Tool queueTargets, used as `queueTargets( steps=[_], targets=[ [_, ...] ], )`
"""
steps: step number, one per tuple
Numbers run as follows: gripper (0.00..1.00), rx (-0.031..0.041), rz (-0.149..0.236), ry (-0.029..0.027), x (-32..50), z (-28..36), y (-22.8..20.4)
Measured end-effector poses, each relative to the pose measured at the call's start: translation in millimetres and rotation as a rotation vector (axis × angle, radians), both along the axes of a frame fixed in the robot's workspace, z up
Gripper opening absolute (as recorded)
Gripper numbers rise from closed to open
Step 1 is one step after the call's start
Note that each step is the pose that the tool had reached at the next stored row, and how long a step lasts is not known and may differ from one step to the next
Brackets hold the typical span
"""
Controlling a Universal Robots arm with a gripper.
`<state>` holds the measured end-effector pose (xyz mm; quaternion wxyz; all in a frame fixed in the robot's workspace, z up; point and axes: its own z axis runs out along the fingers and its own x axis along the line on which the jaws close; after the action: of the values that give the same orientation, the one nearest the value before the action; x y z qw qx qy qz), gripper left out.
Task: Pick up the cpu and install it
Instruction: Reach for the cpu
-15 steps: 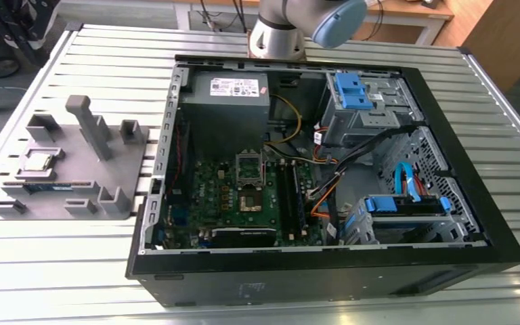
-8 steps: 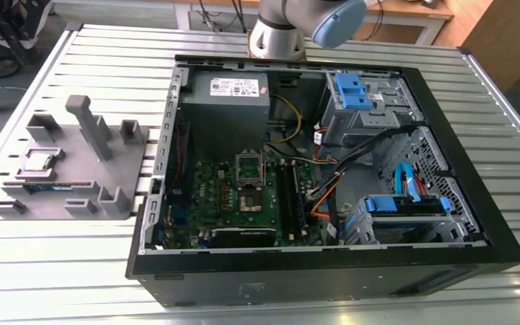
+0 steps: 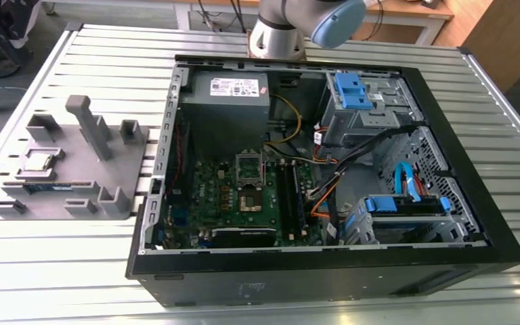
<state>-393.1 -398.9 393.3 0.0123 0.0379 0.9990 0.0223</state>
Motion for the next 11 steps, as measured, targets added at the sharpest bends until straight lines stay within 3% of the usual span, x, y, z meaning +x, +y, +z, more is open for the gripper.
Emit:
queueTargets(
  steps=[11],
  targets=[
    [0.11,0.0,0.0,-0.0002,-18.2,0.0,0.0]
  ],
)
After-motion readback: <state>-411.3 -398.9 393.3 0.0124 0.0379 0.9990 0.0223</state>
